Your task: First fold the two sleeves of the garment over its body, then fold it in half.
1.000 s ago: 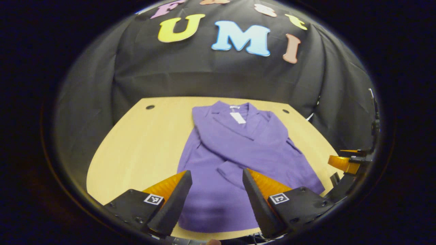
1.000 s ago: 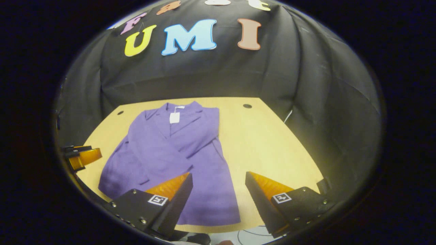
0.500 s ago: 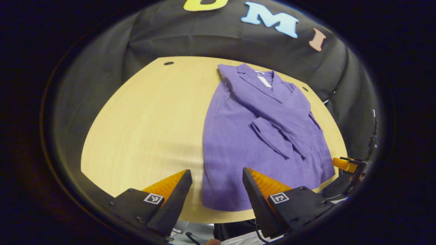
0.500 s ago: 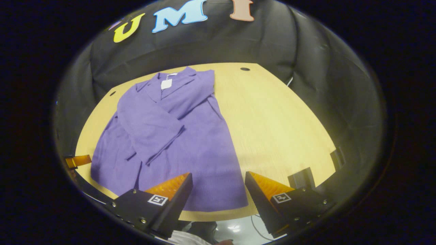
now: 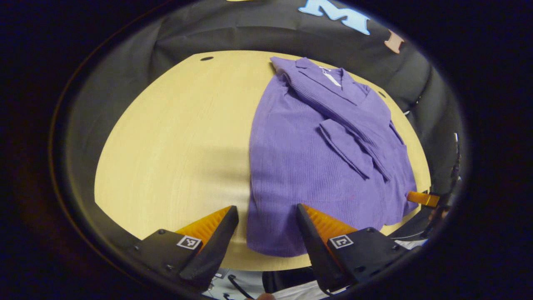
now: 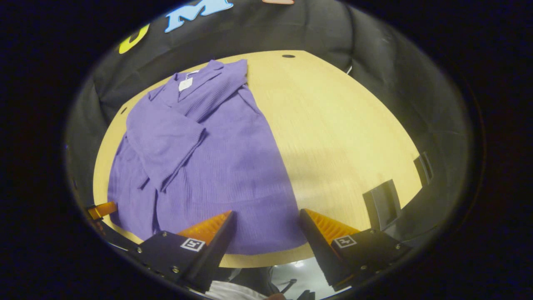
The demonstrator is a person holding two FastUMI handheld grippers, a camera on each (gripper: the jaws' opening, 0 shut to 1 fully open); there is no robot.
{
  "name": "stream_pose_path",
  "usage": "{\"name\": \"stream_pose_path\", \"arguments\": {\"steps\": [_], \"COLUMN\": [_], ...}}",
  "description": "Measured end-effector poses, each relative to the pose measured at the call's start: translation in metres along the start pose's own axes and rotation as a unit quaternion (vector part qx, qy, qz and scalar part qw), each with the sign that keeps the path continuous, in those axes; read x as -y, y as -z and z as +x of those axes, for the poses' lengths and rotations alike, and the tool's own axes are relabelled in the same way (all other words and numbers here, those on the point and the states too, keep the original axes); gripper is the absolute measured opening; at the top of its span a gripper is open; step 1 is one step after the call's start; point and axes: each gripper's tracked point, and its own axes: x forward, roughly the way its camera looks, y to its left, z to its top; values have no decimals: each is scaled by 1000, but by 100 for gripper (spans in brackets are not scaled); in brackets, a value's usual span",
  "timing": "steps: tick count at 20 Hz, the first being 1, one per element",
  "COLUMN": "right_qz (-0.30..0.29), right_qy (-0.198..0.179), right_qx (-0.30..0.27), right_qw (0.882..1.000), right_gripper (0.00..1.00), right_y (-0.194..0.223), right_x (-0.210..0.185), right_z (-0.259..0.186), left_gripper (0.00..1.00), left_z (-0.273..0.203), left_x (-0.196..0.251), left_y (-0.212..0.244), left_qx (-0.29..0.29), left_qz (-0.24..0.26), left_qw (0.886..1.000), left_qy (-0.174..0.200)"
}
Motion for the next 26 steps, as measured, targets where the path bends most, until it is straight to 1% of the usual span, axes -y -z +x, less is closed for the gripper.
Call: {"name": "stream_pose_path", "arguments": {"steps": [1,3,4,5,6,7,8,9,10,11,12,13,14,15,16,17,18,19,20,22,24,26], "right_qz": [-8,-24,-28,-30,-30,-28,-27,-27,-35,-38,-23,-31,-42,-15,-5,0,0,13,22,53,75,76], "right_qy": [1,0,0,-1,-3,-3,-6,-7,-8,-18,-14,-14,-26,-36,-40,-49,-63,-77,-97,-130,-163,-195], "right_qx": [-1,-17,-11,-15,-15,-19,-23,-24,-25,-19,-14,-13,-7,-8,-4,-5,-3,-5,-12,-12,8,31], "right_qw": [1000,1000,1000,999,999,999,999,999,999,999,1000,999,999,999,999,999,998,997,995,990,984,977], "right_gripper": [96,96,98,93,99,96,95,80,78,78,62,45,45,25,6,9,9,6,2,2,1,1], "right_y": [0,8,7,8,8,8,8,8,8,7,6,6,6,4,5,5,4,1,2,-6,-21,-40], "right_x": [-2,-7,-7,-7,-8,-7,-8,-7,-8,-11,-14,-15,-18,-25,-25,-25,-26,-27,-26,-22,-20,-19], "right_z": [1,1,-1,1,1,0,0,2,1,0,0,0,0,2,-2,0,0,1,-2,-10,-27,-46], "left_gripper": [94,94,94,94,70,62,46,40,34,27,22,22,10,8,9,9,9,7,7,7,7,7], "left_z": [0,1,1,1,4,5,5,6,6,6,7,8,8,10,7,7,8,7,7,1,-15,-31], "left_x": [2,5,10,19,25,28,30,31,33,33,32,33,33,35,35,37,40,49,59,71,81,94], "left_y": [4,12,12,13,13,13,14,12,10,9,11,10,8,7,10,9,7,5,7,-1,-16,-33], "left_qx": [-5,-12,-11,-13,-15,-19,-21,-20,-17,-18,-18,-9,-9,-3,1,8,14,17,11,17,39,63], "left_qz": [17,61,79,82,84,84,80,74,63,57,57,49,29,26,24,26,14,-2,-29,-76,-99,-111], "left_qw": [1000,998,997,996,996,996,996,997,998,998,998,998,999,999,999,999,1000,1000,999,994,990,985], "left_qy": [-5,-22,-22,-19,-19,-18,-19,-20,-21,-23,-23,-24,-29,-33,-32,-28,-19,2,32,71,95,119]}}
